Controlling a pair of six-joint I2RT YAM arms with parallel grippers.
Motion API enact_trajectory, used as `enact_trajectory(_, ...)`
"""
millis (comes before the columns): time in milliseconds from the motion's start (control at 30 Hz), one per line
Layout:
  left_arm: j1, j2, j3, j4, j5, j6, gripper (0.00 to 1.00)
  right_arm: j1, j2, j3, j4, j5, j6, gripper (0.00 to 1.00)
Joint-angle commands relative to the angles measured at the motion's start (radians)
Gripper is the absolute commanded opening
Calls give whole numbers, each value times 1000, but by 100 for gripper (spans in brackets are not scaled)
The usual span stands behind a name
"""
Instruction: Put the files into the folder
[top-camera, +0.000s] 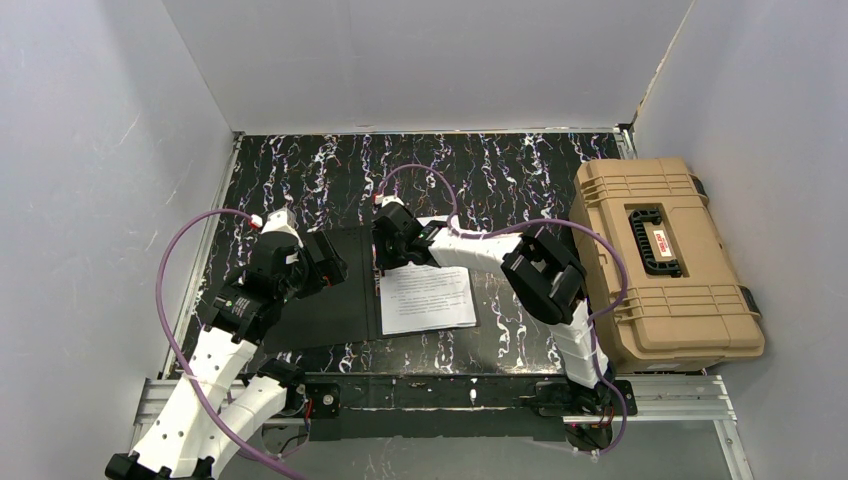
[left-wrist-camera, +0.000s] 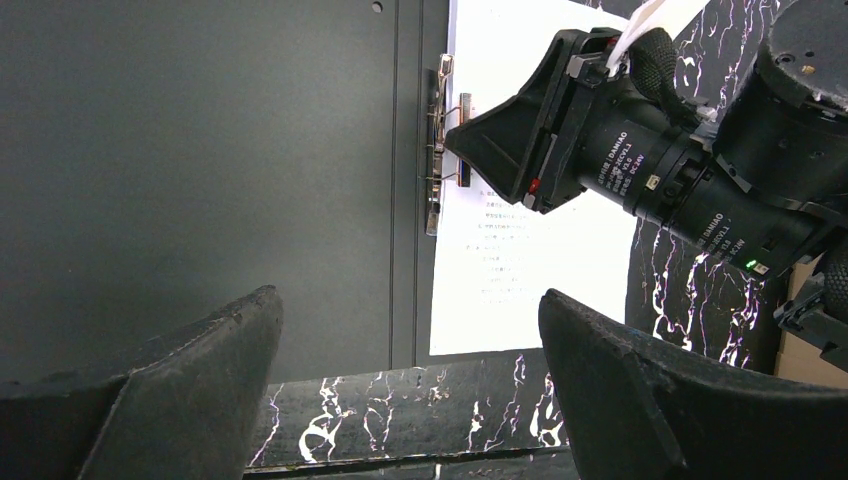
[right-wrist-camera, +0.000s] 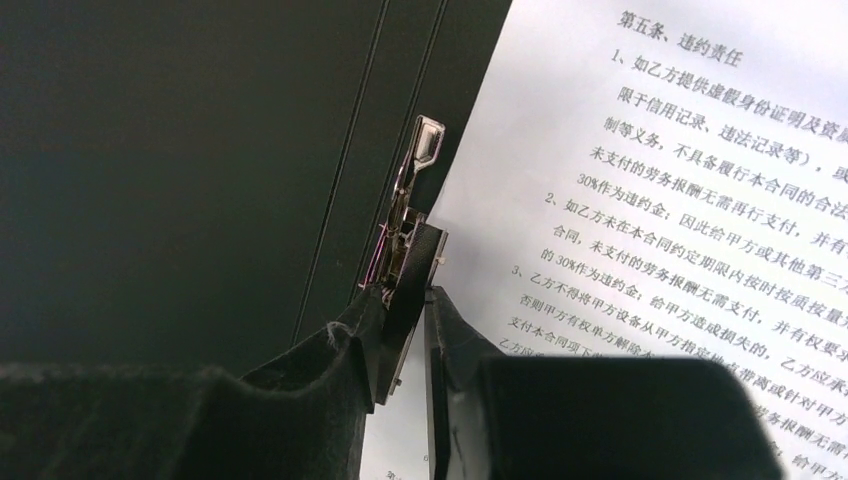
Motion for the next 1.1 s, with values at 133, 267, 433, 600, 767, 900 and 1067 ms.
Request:
enact_trajectory(133,1,-4,2,-18,-19,14,98,6,-1,32,-4,24,-14,13)
enact_trajectory(267,0,7,0,-11,-5,13,98,6,-21,16,3,44,-21,11)
enact_trajectory(433,0,27,-6,7,36,11,98,5,-49,-11,-2,72,-36,11)
enact_trajectory(600,0,60,-23,36,85,15,98,-7,-93,-57,-7,99,-50,10)
enact_trajectory(767,1,107,-49,69,127,2,98,-31,-144,-124,17,99,-47,10)
enact_trajectory(900,0,142,-74,108,175,-17,98,-44,-182,-167,21,101,-48,10)
enact_trajectory(1067,-1,197,-121,196,240,-55,98,-59,-230,-235,37,106,-44,10)
